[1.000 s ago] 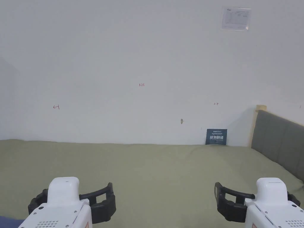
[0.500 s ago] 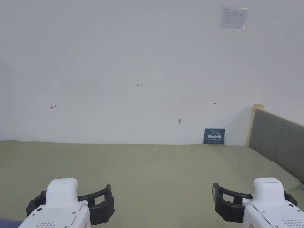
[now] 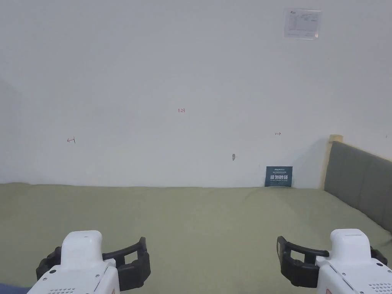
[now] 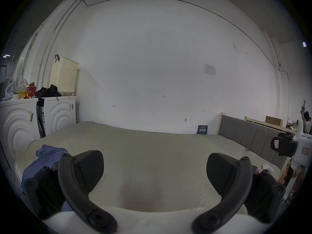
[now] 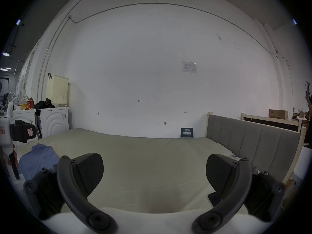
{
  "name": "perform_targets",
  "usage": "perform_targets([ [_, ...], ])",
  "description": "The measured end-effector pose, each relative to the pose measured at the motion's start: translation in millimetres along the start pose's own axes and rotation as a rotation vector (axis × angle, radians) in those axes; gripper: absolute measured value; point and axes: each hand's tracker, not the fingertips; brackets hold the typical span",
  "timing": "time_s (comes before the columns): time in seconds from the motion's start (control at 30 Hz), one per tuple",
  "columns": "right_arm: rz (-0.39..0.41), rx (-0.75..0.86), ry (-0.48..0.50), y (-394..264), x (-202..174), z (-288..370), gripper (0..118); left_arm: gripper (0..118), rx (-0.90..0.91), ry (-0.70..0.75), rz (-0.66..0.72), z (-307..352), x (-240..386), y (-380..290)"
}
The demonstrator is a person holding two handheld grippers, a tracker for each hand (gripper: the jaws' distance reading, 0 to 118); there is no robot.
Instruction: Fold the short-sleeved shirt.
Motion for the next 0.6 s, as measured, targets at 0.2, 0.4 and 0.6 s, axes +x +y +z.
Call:
perform_targets([
  [0.2, 0.027, -0.008, -0.011, 2.8, -2.9, -2.3, 118, 118, -0.005, 0.007, -0.009, -2.1, -0.6, 0.8],
  [0.4, -0.011, 0.006, -0.007, 3.4, -1.9, 1.0, 118, 118, -0.006, 0.001, -0.002, -1.3, -0.7, 0.9],
  [0.6, -0.006, 0.003, -0.001, 6.6, -1.1, 2.3, 118, 118, 0.001, 0.013, -0.015, -0.2, -2.2, 1.7],
])
